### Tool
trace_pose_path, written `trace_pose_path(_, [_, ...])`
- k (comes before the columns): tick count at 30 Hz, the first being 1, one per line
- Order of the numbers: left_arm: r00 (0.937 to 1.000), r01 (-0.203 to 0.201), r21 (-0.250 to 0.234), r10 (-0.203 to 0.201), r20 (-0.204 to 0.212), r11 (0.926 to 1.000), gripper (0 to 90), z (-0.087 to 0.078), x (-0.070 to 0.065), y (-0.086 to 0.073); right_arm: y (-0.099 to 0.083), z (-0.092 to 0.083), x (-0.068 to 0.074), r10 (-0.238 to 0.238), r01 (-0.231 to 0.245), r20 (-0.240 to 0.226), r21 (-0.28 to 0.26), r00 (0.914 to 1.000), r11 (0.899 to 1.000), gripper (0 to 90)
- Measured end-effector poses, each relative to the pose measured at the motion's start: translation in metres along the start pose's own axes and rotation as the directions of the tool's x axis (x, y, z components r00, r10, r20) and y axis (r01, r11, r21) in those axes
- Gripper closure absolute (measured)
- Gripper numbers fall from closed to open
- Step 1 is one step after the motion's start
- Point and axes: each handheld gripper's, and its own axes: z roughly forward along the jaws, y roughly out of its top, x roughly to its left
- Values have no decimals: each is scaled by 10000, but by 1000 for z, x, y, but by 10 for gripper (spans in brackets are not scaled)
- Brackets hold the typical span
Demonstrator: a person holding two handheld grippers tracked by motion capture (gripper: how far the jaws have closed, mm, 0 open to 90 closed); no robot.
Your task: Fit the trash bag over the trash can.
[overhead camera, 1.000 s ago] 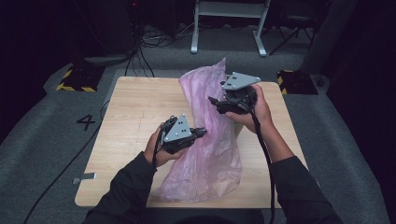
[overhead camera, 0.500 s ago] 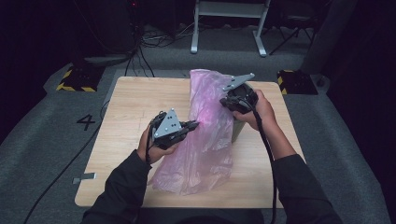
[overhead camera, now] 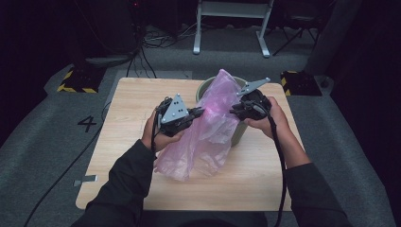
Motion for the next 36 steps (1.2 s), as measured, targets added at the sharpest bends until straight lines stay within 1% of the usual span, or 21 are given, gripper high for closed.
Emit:
trace_pose_path(2, [10000,38,30,-38,-91,10000,887,2,4,1,-1,-4,-4,327,-321,142,-355,9994,9989,602])
trace_pose_path(3, [9999,120,45,-120,-44,9999,887,3,7,1,-1,-5,-5,342,-339,58,-562,9994,9978,574])
trace_pose_path(4, [9999,87,51,-87,-145,9999,887,4,9,2,-1,-7,-7,355,-355,-15,-802,9994,9961,532])
trace_pose_path(5, [9998,123,75,-122,-165,9999,887,4,11,2,-1,-9,-8,399,-384,147,-912,9991,9951,488])
trace_pose_path(9, [9995,198,119,-196,-239,9997,887,7,16,3,1,-17,-10,548,-540,-7,-1878,9985,9807,462])
trace_pose_path(11, [9996,142,174,-138,-242,9997,888,9,18,4,3,-19,-11,649,-641,-30,-2116,9979,9753,500])
trace_pose_path(12, [9996,141,141,-137,-231,9998,888,9,18,5,4,-18,-11,649,-643,-40,-2118,9979,9752,512])
trace_pose_path(14, [9996,145,148,-141,-236,9998,888,10,18,6,6,-12,-10,479,-471,-2,-1791,9989,9827,568])
trace_pose_path(15, [9996,135,149,-131,-248,9998,888,10,18,6,7,-8,-9,311,-299,62,-1485,9995,9885,574])
trace_pose_path(17, [9994,168,242,-160,-307,9996,887,12,19,6,8,-2,-8,277,-254,169,-1234,9995,9920,587])
trace_pose_path(18, [9993,206,254,-198,-320,9995,887,13,20,6,8,0,-8,270,-255,97,-1280,9996,9914,585])
trace_pose_path(20, [9991,272,327,-262,-320,9991,887,15,21,5,7,-1,-8,221,-218,1,-1522,9998,9881,527])
trace_pose_path(23, [9990,300,525,-282,-338,9982,886,18,22,3,5,-10,-7,376,-373,-26,-2187,9993,9751,422])
trace_pose_path(24, [9990,319,517,-302,-333,9982,886,18,22,3,5,-10,-7,376,-373,-26,-2187,9993,9751,422])
trace_pose_path(27, [9991,253,627,-230,-366,9977,887,21,22,3,5,-19,-7,486,-507,-144,-2754,9987,9600,354])
trace_pose_path(28, [9990,254,672,-228,-395,9974,887,21,22,3,5,-23,-7,494,-513,-140,-2974,9987,9534,341])
trace_pose_path(29, [9989,265,696,-237,-406,9972,886,21,23,2,4,-29,-6,489,-505,-131,-3345,9987,9411,333])
trace_pose_path(30, [9988,341,704,-315,-388,9969,886,21,24,1,4,-29,-6,489,-505,-131,-3345,9987,9411,333])
trace_pose_path(32, [9984,405,707,-376,-419,9967,886,21,26,0,2,-36,-7,525,-659,-458,-3766,9976,9240,305])
trace_pose_path(33, [9984,460,704,-437,-345,9965,886,21,27,-1,1,-38,-6,455,-739,-810,-3945,9957,9159,302])
trace_pose_path(36, [9989,346,753,-320,-355,9966,885,23,26,0,4,-37,5,-192,-355,-1349,-3918,9907,9194,267])
